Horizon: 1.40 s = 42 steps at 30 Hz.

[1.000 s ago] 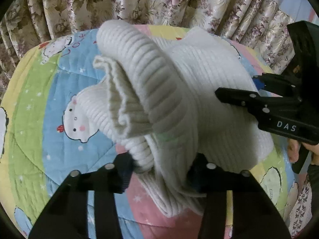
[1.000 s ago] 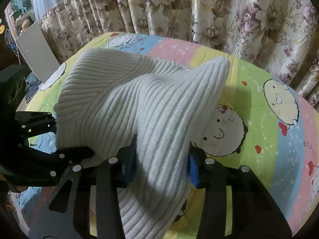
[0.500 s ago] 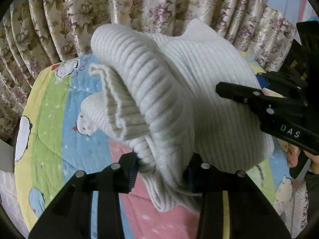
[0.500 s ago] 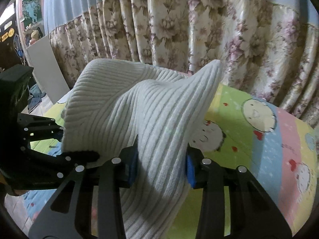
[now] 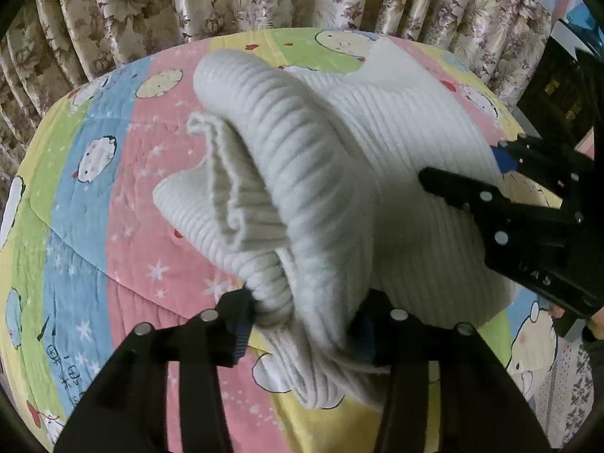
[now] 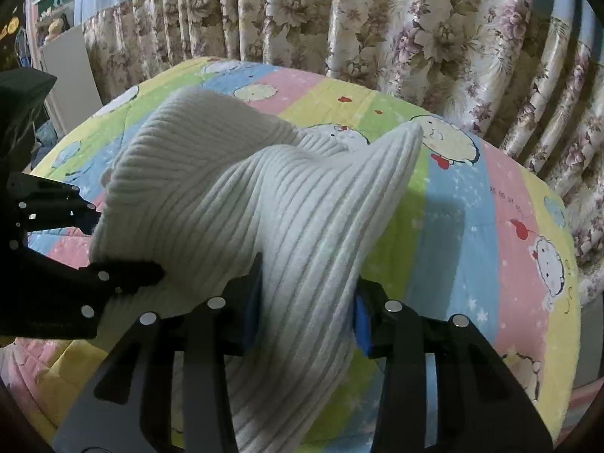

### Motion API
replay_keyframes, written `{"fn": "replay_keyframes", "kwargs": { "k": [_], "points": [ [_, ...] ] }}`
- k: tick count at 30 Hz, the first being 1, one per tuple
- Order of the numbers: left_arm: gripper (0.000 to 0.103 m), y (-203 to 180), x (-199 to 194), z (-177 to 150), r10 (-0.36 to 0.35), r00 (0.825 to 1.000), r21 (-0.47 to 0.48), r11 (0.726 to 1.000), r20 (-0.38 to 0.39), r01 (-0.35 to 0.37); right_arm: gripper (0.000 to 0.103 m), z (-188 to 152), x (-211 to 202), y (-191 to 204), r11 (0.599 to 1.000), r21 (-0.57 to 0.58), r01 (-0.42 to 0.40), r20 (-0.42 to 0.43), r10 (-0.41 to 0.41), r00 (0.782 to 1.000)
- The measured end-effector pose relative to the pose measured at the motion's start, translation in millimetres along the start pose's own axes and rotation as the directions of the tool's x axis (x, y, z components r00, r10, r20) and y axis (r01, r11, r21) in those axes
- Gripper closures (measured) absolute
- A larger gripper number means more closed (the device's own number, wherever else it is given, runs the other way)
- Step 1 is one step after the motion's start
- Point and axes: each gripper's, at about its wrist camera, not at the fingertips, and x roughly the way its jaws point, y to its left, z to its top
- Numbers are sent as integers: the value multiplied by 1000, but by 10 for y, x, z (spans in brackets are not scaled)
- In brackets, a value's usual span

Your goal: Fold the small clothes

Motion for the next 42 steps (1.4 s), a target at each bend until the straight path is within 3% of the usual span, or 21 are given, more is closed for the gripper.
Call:
{"fn": "replay_keyframes", "kwargs": {
  "k": [2,4,7,10,12,15,19,23,26,29,34,37,39,42],
  "points": [
    [47,21,30,8,-3,1000,-8,1000,5,3,59,-34,26,24,999,-26,21,11,-21,1000],
    [36,57,35,-7,-7,1000,-12,1000,11,7,58,-41,34,13,1000,-16,18,21,-18,1000],
    [30,152,36,-37,-51,999,-34,998,7,51,53,-60,12,-37,1000,16,1,25,-1,1000],
    [26,216,-29,-76,-74,997,-45,996,10,74,42,-70,-105,-149,994,92,-60,50,56,997],
    [19,232,-176,-87,-46,998,-36,998,49,48,30,-93,-301,-247,983,161,-94,99,79,992],
    [14,265,-437,-104,-22,994,-18,1000,110,24,18,-134,-604,-363,965,239,-105,167,65,984],
    [10,344,-675,-82,4,985,-50,999,173,5,16,-241,-777,-366,966,256,17,131,-52,990],
    [9,332,-600,-51,46,986,-57,998,160,-37,16,-422,-677,-220,969,220,117,53,-131,990],
    [8,297,-398,-87,126,983,-26,992,132,-124,18,-563,-503,-161,955,188,228,-7,-231,973],
    [5,361,-299,-133,137,980,-32,990,141,-134,20,-694,-396,-152,935,173,310,-35,-309,950],
    [3,488,-340,-182,123,979,-31,992,162,-120,22,-761,-418,-154,934,192,302,-26,-303,953],
    [3,512,-500,-234,125,978,-63,991,164,-116,21,-777,-581,-146,945,228,233,11,-242,970],
    [3,497,-687,-307,133,977,-97,988,170,-118,5,-777,-754,-117,950,270,160,57,-181,982],
    [2,447,-941,-425,134,971,-136,985,196,-108,3,-726,-1050,20,951,288,116,118,-155,981]
  ]
}}
